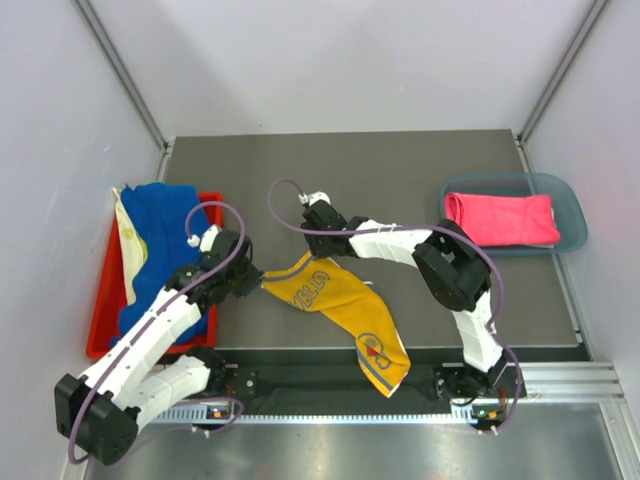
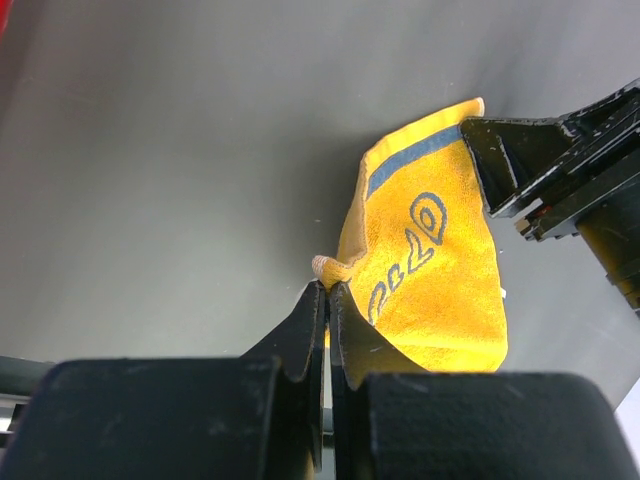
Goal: Fold and stack the towels
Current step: Flatten out the crumpled towel
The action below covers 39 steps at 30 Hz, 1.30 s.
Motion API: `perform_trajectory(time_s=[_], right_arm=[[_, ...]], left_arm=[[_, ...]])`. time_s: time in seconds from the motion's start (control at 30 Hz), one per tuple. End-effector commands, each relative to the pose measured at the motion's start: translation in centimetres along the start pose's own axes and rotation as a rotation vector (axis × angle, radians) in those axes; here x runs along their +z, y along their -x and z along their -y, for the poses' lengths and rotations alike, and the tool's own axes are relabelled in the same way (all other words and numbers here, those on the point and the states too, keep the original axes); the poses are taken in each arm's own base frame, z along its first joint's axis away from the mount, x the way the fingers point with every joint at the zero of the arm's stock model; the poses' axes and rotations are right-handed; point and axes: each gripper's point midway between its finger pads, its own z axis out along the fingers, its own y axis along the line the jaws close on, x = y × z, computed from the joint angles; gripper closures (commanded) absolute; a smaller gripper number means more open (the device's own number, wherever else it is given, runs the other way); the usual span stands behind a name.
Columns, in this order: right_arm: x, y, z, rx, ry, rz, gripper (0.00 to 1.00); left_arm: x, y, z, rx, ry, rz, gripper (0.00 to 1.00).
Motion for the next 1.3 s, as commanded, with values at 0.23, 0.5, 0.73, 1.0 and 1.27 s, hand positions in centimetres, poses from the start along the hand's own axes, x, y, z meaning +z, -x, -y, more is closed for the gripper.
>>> perform_trajectory(time_s=[0.23,0.5,0.73,1.0,1.27], right_arm=[[0.6,-2.3,-1.5,-0.096,-0.070,-0.071,0.57],[1.0,-2.9,-2.6,-0.084,-0.037,-0.092,0.73],[0.3,-1.8,-3.0,-0.021,0.038,-0.071,0.99],[-7.3,7.0,3.0,0.121,0.020,0.179,1.00],[-15.4,14.2,9.7,0.198,-0.052,0.430,1.00]], left_arm=[[0.1,1.2,1.1,-0.012,-0.033,0.050,1.00],[0.5,1.1,1.2,-0.003,-0.033,0.046,1.00],[0.8,1.5,1.7,0.025,-0.042,0.063,1.00],[0.6,4.6,6.4,0.279,-0.090,0.108,1.00],[-2.0,10.5,15.3,0.450,-0.178,0.236,1.00]])
